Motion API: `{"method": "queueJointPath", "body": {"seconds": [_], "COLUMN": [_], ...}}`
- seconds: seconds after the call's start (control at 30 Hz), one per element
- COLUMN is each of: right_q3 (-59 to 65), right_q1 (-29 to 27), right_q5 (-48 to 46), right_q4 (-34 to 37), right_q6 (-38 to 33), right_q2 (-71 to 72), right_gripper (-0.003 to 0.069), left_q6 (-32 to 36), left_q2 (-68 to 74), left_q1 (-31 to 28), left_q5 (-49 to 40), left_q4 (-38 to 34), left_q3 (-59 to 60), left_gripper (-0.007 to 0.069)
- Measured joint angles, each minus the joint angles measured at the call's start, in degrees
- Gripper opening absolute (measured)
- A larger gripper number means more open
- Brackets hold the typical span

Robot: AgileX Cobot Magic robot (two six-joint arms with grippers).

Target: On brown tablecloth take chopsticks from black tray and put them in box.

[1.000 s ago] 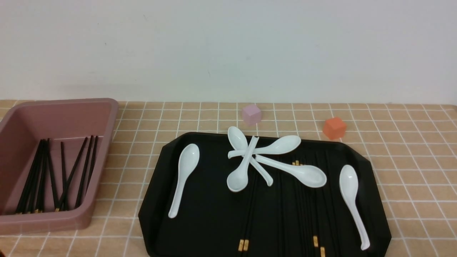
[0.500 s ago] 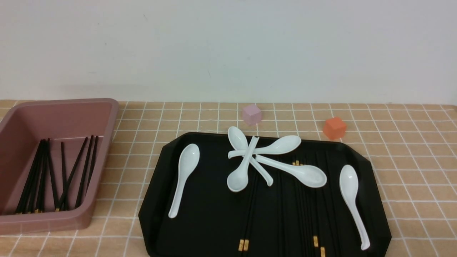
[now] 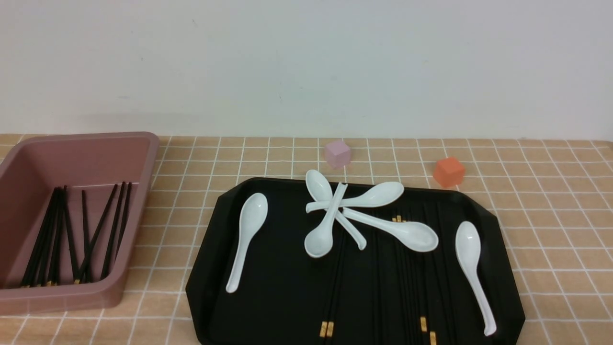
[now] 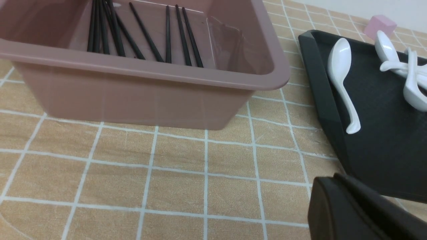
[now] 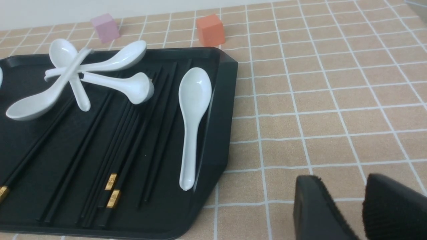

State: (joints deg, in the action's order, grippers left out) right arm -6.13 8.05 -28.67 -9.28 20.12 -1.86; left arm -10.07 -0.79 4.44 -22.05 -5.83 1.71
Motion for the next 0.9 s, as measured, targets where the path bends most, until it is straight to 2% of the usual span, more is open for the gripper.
{"method": "queueJointPath", "body": {"seconds": [0.9], "right_q3": [0.00], "right_q1": [0.00], "right_q5": [0.00], "right_q4": [0.00], "right_q6": [0.00], "right_q2": [0.00], "right_gripper": [0.0240], "left_q6": [0.00], "left_q2": [0.00], "left_q1": [0.00], "left_q5": [-0.02], "left_q4": [0.00], "left_q3": [0.00], "left_gripper": [0.0013]}}
